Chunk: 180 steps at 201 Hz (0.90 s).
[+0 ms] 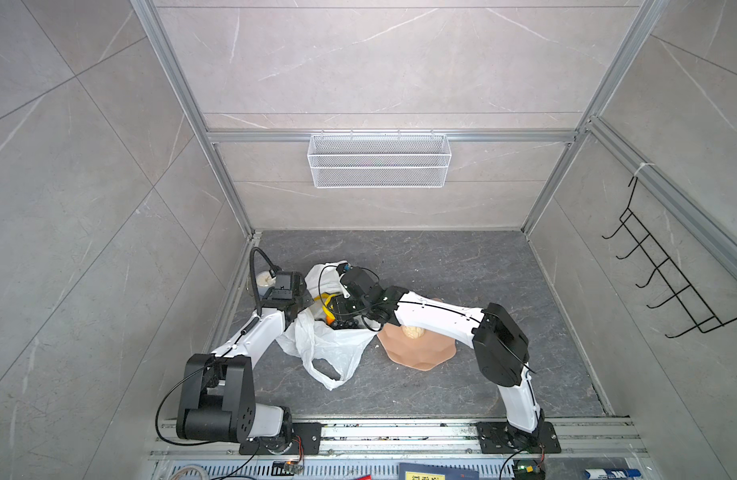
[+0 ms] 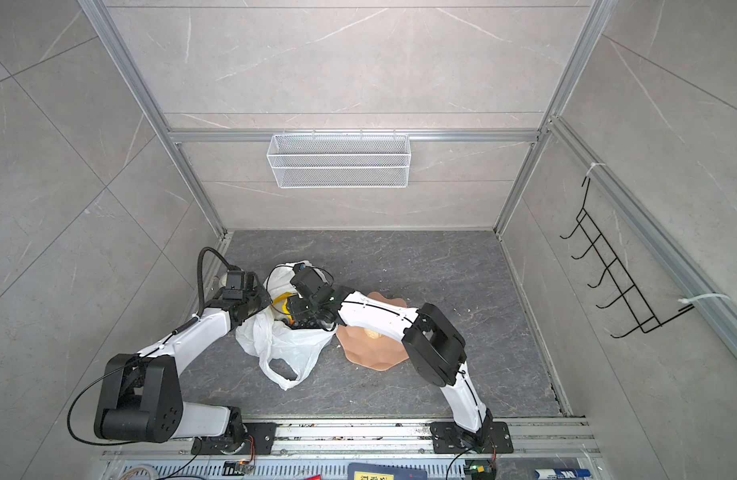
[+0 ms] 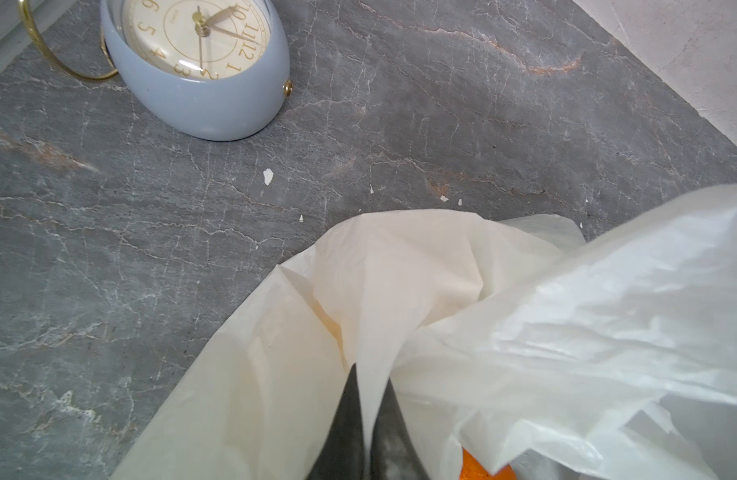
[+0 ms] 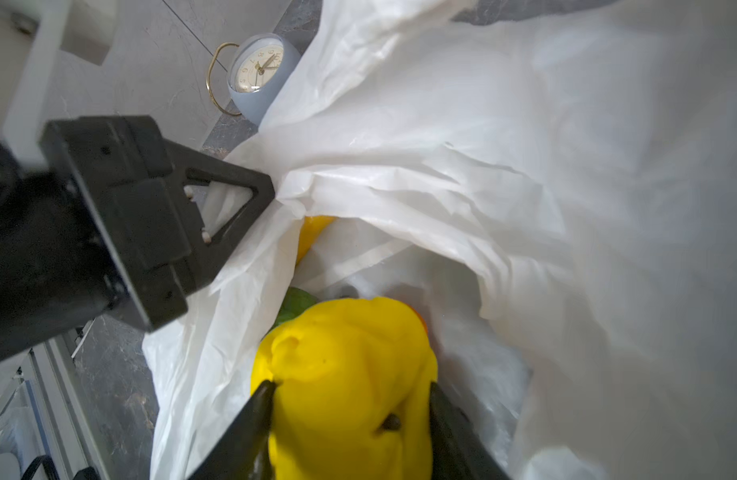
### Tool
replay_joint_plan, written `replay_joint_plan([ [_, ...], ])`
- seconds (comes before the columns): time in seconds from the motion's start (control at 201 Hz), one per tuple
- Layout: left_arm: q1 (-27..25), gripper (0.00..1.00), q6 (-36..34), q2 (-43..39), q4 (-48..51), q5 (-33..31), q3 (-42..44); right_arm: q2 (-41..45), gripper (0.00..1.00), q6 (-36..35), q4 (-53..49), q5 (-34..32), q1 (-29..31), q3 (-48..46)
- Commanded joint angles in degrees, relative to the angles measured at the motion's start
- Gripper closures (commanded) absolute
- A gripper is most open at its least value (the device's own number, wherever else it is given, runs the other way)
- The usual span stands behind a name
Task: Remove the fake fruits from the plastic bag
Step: 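Lift the yellow lemon out and lower it into the pink bowl beside the pear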
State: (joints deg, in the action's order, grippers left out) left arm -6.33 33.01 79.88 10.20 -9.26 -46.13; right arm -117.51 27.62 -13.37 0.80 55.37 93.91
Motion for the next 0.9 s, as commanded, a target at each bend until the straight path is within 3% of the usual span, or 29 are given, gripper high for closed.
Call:
replay_joint_plan([
  [0.0, 0.2, 0.92, -0.5, 0.7, -1.0, 1.8, 0.3, 7.1, 0.61, -1.0, 2.5, -1.5, 0.4, -4.2],
  [0.368, -0.8, 0.94, -4.3, -3.4, -4.5, 2.2, 5.7, 24.9, 0.60, -1.8, -3.1, -7.4, -0.5, -16.3],
  [0.627, -0.8, 0.94, -4.8, -4.5, -6.0, 2.2, 7.8, 37.7, 0.60, -1.9, -10.6, -13.9, -5.2, -27.1],
  [0.891, -0.9, 0.94, -4.2, -4.9, -6.2, 3.3, 7.9, 42.6, 0.59, -1.4, -21.5, -22.6, -8.9, -33.1],
])
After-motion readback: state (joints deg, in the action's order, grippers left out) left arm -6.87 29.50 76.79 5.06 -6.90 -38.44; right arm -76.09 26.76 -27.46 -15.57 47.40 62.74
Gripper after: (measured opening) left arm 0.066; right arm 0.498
